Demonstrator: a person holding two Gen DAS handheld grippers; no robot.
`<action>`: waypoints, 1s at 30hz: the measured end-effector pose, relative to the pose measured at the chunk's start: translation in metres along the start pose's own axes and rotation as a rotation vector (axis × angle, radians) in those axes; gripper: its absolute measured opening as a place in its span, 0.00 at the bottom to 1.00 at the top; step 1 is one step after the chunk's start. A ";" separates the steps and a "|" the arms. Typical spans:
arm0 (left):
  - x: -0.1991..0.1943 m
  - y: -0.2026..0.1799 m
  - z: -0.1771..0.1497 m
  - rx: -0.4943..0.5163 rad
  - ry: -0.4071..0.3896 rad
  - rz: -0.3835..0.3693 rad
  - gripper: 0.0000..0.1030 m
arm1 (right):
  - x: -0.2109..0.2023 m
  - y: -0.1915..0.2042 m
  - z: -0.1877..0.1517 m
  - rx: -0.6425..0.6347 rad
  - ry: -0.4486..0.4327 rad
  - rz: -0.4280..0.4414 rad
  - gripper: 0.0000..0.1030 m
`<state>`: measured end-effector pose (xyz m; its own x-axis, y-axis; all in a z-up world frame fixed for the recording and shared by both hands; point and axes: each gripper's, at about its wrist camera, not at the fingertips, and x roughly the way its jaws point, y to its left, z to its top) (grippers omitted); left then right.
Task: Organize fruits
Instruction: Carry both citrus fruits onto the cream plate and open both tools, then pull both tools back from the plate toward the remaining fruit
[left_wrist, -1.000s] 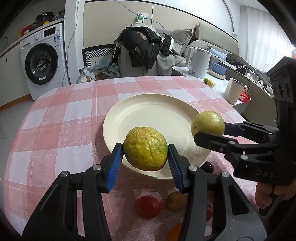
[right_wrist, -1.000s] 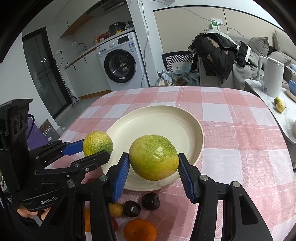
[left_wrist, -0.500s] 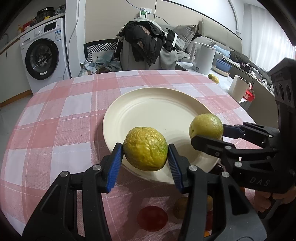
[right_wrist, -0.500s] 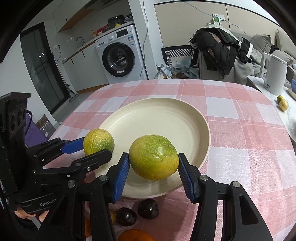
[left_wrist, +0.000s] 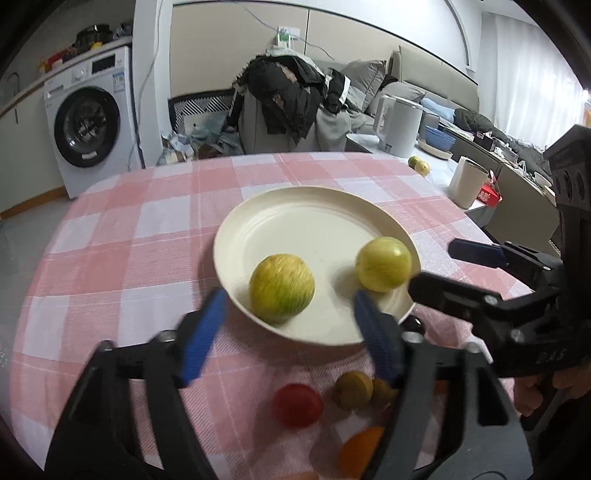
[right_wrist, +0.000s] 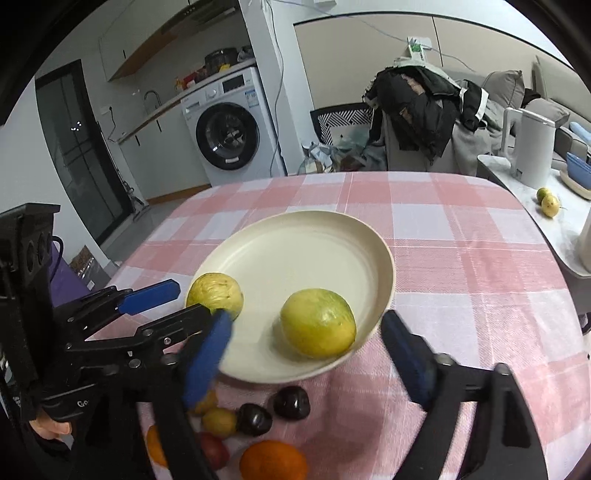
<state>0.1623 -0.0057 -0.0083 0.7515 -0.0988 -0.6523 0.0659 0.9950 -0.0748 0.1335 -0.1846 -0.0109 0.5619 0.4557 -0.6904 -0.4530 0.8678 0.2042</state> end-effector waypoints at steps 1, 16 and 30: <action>-0.006 -0.001 -0.002 0.003 -0.006 0.015 0.82 | -0.003 0.001 -0.002 -0.006 0.006 -0.003 0.94; -0.078 -0.001 -0.032 -0.038 -0.071 0.005 1.00 | -0.058 0.016 -0.034 -0.089 -0.052 -0.048 1.00; -0.075 0.004 -0.048 -0.048 -0.063 0.031 0.99 | -0.049 0.021 -0.048 -0.154 0.011 -0.059 1.00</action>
<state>0.0745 0.0046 0.0039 0.7927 -0.0657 -0.6061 0.0116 0.9956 -0.0928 0.0634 -0.1981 -0.0062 0.5835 0.4014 -0.7060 -0.5202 0.8523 0.0546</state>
